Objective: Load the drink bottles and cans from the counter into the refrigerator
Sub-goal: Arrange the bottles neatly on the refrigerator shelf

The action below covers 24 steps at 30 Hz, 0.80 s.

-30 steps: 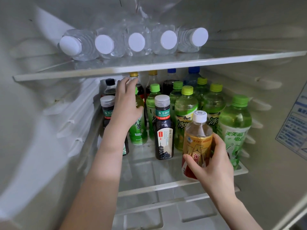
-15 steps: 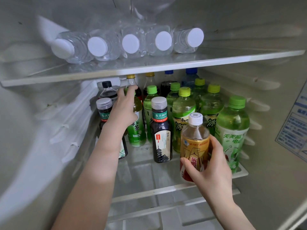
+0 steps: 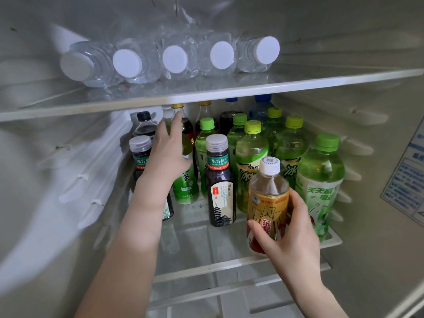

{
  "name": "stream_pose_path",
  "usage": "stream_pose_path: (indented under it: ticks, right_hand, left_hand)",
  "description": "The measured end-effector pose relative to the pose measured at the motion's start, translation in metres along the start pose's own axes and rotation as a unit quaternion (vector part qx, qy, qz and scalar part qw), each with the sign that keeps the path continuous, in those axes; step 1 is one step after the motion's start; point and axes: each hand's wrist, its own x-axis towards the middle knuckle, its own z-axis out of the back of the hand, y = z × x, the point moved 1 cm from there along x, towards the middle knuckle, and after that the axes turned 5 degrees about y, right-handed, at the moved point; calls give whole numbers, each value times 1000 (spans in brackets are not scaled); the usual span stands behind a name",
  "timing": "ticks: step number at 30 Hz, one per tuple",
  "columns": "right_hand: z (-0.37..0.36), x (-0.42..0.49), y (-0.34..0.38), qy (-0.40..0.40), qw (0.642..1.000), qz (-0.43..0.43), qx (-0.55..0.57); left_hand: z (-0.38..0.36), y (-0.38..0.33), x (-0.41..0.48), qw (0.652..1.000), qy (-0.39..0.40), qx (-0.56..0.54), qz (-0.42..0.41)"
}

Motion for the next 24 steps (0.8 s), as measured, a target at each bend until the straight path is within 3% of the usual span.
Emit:
stream_pose_path:
  ticks: [2,4,6,10,14,24]
  right_hand:
    - [-1,0,0,2,1000,-2,-1]
    - [-1,0,0,2,1000,-2,-3]
    - [-2,0,-1,3,1000,-1,-2]
    - [-2,-1,0,-4,1000,5,7]
    - [-3,-1,2,3,1000,7,12]
    - [-11,3,6,12,999,1,32]
  left_hand:
    - [8,-1,-15,988,-140,-20,-62]
    - [14,5,-33,939,-324,-57,-97]
    - [10,15,-49,907,-405,-77,-79]
    - [-16,36,-60,949,-274,-153,22]
    - [-29,52,-63,954,-177,-211,122]
    - [-24,39,-113,967,-139,-205,59]
